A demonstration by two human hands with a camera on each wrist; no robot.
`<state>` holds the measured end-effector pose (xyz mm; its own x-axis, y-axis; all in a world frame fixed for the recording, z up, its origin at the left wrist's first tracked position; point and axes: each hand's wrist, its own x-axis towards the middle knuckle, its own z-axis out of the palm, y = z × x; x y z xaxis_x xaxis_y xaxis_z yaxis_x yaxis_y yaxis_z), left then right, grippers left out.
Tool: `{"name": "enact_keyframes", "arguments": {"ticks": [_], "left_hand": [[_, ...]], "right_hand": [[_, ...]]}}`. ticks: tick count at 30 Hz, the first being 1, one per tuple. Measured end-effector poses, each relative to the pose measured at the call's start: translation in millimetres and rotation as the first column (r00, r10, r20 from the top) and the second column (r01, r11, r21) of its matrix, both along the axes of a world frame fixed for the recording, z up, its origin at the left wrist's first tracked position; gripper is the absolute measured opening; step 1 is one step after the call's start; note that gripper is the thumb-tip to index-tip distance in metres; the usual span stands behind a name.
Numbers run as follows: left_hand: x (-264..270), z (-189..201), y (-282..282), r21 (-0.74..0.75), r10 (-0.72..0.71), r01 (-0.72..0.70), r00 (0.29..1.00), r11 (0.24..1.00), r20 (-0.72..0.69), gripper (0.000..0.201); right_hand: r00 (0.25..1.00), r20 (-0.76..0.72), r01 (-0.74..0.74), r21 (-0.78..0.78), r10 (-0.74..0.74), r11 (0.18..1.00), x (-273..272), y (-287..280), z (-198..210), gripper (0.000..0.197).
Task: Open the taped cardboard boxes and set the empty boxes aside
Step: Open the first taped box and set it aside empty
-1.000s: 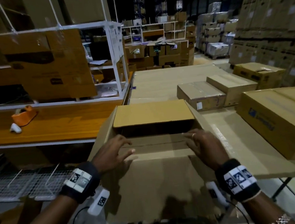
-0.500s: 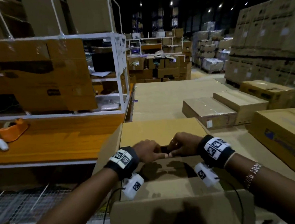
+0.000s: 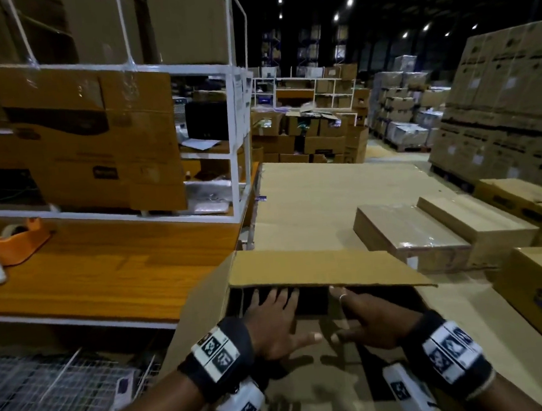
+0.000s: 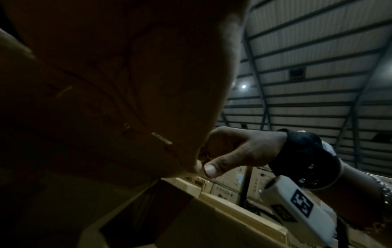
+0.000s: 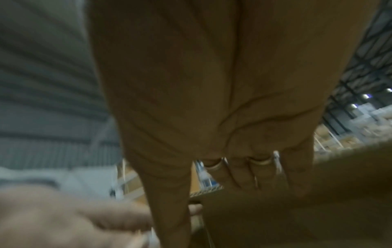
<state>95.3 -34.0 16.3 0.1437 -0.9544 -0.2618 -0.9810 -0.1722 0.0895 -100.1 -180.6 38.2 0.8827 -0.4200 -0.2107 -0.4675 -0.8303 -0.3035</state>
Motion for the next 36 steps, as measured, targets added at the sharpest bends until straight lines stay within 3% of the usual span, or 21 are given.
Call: {"name": "enact_keyframes", "arguments": {"ticks": [3,7,12,19,23,27,29,33,36], "left_hand": [[14,20,-16,-0.190,0.022,-0.002,0.994,0.982,0.105,0.109],[46,29,-63,-0.380,0.070,0.001,0.983,0.925,0.172,0.108],[83,10,-127,-0.391,0.112,-0.038,0.979,0.920,0.170,0.100],[101,-69,-196,-0.352,0.224,-0.182,0.971,0.918,0.083,0.076],[110,-108,-202,-0.521,0.204,-0.202,0.977,0.829,-0.054,0.054],[119,-125,-206,-0.677,0.169,-0.215,0.976,0.703,-0.135,0.036],[124,-125,-207,-0.672,0.156,-0.221,0.975,0.707,-0.157,0.032],[133,-120,-202,-0.636,0.137,-0.197,0.980,0.746,-0.143,0.027],[144,-108,-192,-0.613,0.136,-0.230,0.971,0.756,-0.197,0.027]], "right_hand": [[0.971,0.239,-0.025,-0.015,0.028,1.000,8,-16,22,0.107],[0.930,0.364,-0.013,-0.115,0.055,0.993,47,-53,31,0.108],[0.920,0.385,0.028,-0.235,0.067,0.972,104,-112,-15,0.093],[0.948,0.308,0.005,-0.270,0.081,0.963,158,-155,-99,0.065],[0.914,0.406,0.111,-0.284,0.015,0.952,163,-163,-134,0.070],[0.835,0.549,0.182,-0.216,-0.035,0.959,170,-164,-145,0.074],[0.828,0.559,0.183,-0.201,-0.041,0.962,173,-164,-144,0.068],[0.797,0.596,0.224,-0.137,-0.101,0.965,155,-187,-134,0.022],[0.752,0.651,0.231,-0.112,-0.105,0.966,126,-208,-123,0.021]]}}
